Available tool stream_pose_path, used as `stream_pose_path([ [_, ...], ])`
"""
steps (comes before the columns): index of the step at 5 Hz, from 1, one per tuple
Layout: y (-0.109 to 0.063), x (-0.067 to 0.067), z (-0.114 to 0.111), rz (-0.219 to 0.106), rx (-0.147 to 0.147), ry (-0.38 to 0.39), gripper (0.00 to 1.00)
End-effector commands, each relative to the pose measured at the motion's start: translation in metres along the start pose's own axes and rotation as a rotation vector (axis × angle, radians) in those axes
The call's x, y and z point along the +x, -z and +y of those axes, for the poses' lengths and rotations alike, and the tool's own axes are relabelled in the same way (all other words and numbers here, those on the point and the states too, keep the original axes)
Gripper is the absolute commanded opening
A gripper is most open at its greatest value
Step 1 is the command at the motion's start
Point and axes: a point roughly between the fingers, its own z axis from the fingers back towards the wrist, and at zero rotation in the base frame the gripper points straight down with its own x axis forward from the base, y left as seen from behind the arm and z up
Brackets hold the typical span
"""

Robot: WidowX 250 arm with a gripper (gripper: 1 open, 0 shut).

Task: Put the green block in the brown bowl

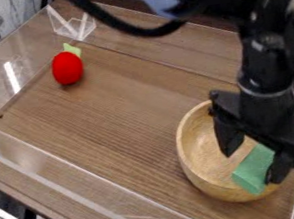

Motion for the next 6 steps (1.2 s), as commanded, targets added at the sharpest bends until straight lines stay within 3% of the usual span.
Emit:
stream_pose_path([
  [1,-0.016,0.012,0.002,-0.059,-0.004,-0.036,1.0],
  [2,-0.013,0.013,0.002,-0.053,-0.004,-0.068,1.0],
  [4,-0.009,-0.005,0.003,-0.041,-0.01,-0.089,1.0],
  [6,-0.012,-0.002,0.009,-0.019,-0.029,0.062,1.0],
])
